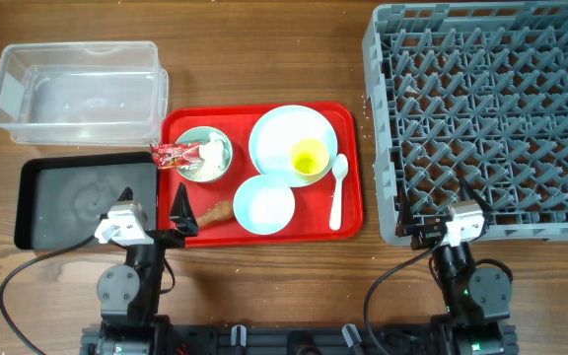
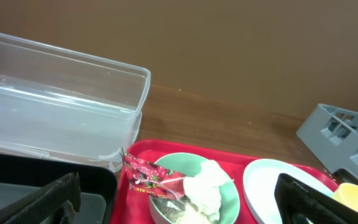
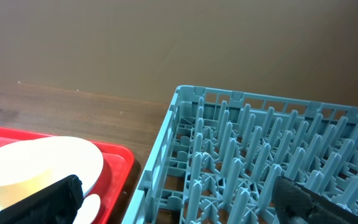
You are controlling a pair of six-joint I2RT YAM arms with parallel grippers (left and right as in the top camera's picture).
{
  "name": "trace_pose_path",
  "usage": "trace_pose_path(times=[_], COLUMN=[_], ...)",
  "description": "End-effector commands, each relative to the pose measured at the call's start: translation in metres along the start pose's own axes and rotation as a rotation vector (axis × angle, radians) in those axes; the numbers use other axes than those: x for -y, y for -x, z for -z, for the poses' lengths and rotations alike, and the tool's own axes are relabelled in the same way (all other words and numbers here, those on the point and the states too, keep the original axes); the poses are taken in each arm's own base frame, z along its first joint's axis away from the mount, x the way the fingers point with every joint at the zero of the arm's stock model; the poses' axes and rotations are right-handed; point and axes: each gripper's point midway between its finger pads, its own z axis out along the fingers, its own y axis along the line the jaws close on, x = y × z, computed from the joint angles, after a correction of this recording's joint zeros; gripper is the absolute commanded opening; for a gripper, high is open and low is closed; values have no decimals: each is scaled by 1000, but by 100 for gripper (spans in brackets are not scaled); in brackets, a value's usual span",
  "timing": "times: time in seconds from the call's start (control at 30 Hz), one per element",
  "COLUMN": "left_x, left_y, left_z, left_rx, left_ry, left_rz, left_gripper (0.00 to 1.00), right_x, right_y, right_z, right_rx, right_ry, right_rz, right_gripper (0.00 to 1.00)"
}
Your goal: Sort waste into correct bins and load items into the dishwasher rack
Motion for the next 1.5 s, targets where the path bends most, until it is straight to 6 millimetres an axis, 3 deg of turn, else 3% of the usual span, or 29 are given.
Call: trace_pose_path(times=[0.0,0.9,1.23,1.47], left_x=[-3,-3,-4,3], left_y=[0,0,1,21], left_z=[0,0,-1,-14], left_rx=[5,6,-11,-183], left_ry=[14,14,27,67], left_rz=[-13,-13,16,12], left_gripper=[100,100,100,100], right_x=[0,1,5,10], right_y=[1,6,11,53], right_z=[0,0,0,-21], right_rx=[6,27,-3,-153], right_ry=[0,-6,-22,-15], right_rz=[9,9,-107,-100], right_gripper=[100,100,100,100])
